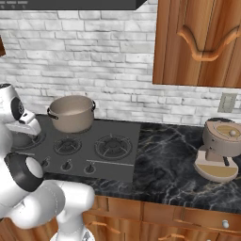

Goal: Pick the kettle from the cabinet and place it on a stove burner. Then pick the pot from the counter and place it on another stove burner. Finally, turn both burners on.

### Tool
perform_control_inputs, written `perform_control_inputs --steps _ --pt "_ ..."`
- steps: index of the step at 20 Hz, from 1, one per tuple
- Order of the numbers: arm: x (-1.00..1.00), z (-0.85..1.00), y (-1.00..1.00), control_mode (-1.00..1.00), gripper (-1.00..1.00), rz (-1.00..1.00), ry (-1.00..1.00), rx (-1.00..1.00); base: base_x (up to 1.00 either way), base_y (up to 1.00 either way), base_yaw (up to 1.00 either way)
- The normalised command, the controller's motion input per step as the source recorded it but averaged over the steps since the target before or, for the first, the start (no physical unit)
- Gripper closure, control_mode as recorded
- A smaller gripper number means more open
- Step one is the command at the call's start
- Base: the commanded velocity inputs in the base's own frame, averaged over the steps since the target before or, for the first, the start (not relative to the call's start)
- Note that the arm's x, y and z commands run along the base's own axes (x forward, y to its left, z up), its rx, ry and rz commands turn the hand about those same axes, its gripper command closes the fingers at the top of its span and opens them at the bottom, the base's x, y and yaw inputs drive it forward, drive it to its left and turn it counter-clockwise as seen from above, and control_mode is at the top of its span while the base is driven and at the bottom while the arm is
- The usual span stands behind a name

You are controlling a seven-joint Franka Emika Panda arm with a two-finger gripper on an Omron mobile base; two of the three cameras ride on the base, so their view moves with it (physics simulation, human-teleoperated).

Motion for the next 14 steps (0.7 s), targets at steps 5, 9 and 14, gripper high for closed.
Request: perform_control_inputs --steps 5,9,14 --pt "-0.25 -0.31 0.26 -1.0 -1.0 0.01 0.0 0.02 0.0 0.0 0.0" --pt "-0.16 -0.25 0.25 -1.0 -1.0 0.0 0.0 0.06 0.0 0.0 0.0" --pt "-0.02 -0.15 0.16 -1.0 -1.0 0.0 0.0 0.02 0.0 0.0 0.0"
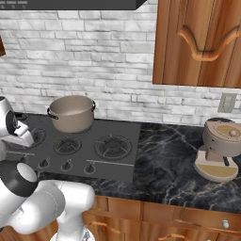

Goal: Pick the kettle from the cabinet and place it on a stove burner. Then pick the pot from the counter and place it on another stove burner. Finally, turn both burners on.

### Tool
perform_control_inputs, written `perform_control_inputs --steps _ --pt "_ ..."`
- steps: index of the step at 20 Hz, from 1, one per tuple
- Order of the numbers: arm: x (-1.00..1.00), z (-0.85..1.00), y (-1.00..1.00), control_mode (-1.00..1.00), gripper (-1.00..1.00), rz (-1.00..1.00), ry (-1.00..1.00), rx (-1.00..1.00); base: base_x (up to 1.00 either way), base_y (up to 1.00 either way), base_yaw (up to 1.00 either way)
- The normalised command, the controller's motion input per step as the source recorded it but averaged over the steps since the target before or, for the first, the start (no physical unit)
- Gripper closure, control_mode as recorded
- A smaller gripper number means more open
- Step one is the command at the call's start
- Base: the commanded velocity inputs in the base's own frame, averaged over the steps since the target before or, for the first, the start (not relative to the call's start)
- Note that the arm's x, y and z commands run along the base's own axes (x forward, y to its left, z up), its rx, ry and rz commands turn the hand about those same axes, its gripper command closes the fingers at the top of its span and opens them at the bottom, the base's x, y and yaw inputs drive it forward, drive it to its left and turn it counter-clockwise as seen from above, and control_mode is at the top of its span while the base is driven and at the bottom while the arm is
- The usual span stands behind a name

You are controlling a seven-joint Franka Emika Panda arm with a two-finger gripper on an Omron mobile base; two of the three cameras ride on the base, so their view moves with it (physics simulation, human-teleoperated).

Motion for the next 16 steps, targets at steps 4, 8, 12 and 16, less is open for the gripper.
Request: perform_control_inputs --steps 4,8,12,16 --pt "0.0 -0.16 0.13 -1.0 -1.0 0.0 0.0 0.01 0.0 0.0 0.0" --pt "0.02 -0.17 0.14 -1.0 -1.0 0.0 0.0 0.01 0.0 0.0 0.0" --pt "0.01 -0.2 0.14 -1.0 -1.0 0.0 0.01 0.02 0.0 0.0 0.0" --pt "0.03 -0.22 0.08 -1.0 -1.0 0.0 0.01 0.01 0.0 0.0 0.0"
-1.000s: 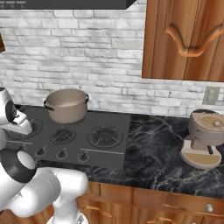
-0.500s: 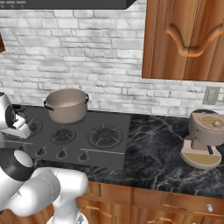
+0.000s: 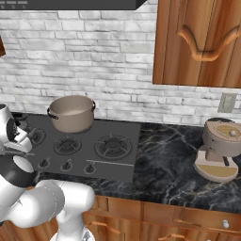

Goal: Pick the kettle from the cabinet and place it on a stove burner. Then pick the pot from the counter and place it on another stove burner. Finally, turn both burners on.

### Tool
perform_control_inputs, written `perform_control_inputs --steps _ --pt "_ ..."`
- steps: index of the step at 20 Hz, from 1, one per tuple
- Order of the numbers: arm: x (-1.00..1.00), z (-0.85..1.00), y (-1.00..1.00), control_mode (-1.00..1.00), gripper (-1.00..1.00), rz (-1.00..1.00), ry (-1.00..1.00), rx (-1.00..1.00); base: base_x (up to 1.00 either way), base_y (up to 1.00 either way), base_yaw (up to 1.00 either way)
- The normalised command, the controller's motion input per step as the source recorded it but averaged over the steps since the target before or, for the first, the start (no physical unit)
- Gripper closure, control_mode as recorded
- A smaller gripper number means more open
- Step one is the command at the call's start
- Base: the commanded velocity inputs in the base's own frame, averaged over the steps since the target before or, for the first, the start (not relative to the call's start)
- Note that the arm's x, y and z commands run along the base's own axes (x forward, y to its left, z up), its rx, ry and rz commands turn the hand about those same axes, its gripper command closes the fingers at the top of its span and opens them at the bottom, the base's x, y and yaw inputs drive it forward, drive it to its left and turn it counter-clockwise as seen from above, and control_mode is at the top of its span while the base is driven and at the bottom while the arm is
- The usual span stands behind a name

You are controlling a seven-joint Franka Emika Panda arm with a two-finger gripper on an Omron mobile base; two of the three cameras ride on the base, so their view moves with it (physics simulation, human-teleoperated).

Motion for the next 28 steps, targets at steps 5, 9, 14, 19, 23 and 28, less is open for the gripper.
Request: perform_control_inputs --steps 5,9,14,19,23,28 --pt "0.04 -0.26 0.06 -1.0 -1.0 0.0 0.01 0.0 0.0 0.0 0.0" --pt "0.07 -0.25 0.08 -1.0 -1.0 0.0 0.01 0.0 0.0 0.0 0.0" --pt "0.16 -0.26 0.07 -1.0 -1.0 0.0 0.01 0.0 0.0 0.0 0.0" --pt "0.24 -0.25 0.12 -1.0 -1.0 0.0 0.02 0.0 0.0 0.0 0.0" --pt "0.17 -0.21 0.23 -1.0 -1.0 0.0 0.04 0.0 0.0 0.0 0.0" --pt "0.06 -0.14 0.29 -1.0 -1.0 0.03 0.04 0.0 0.0 0.0 0.0"
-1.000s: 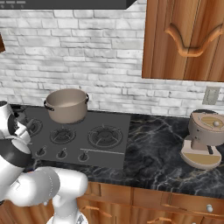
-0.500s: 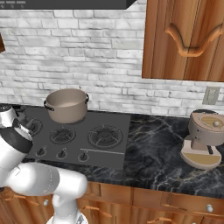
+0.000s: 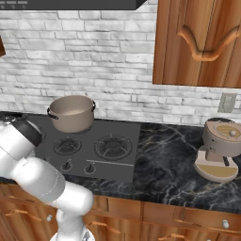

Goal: Pick the kettle from the cabinet and place it on a stove burner. Then pick the pot from the counter and place it on another stove burner. Finally, turn both burners on.

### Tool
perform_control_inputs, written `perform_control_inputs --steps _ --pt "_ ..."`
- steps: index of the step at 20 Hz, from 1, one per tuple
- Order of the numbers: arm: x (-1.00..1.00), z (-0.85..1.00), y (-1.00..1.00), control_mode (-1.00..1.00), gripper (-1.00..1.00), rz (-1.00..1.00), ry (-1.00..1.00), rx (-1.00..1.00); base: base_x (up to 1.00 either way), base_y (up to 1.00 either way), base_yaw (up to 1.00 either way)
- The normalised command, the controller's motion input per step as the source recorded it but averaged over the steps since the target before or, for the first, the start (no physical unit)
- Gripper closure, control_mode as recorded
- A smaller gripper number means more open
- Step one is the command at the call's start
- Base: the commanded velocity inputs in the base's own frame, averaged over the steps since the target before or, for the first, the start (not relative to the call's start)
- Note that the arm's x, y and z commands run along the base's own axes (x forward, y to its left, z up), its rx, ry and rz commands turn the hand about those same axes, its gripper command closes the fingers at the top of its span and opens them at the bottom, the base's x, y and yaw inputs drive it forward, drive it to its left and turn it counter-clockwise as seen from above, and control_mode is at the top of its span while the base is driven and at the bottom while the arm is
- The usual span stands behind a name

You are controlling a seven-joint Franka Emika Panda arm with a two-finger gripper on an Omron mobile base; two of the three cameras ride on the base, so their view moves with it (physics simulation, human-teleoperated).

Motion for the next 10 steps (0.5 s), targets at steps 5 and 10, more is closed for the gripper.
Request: perform_control_inputs --steps 5,10 --pt "0.0 -0.14 0.19 -1.0 -1.0 0.06 0.02 -0.02 0.0 0.0 0.0" --pt "0.0 -0.16 0.0 -1.0 -1.0 0.06 0.0 -0.11 0.0 0.0 0.0"
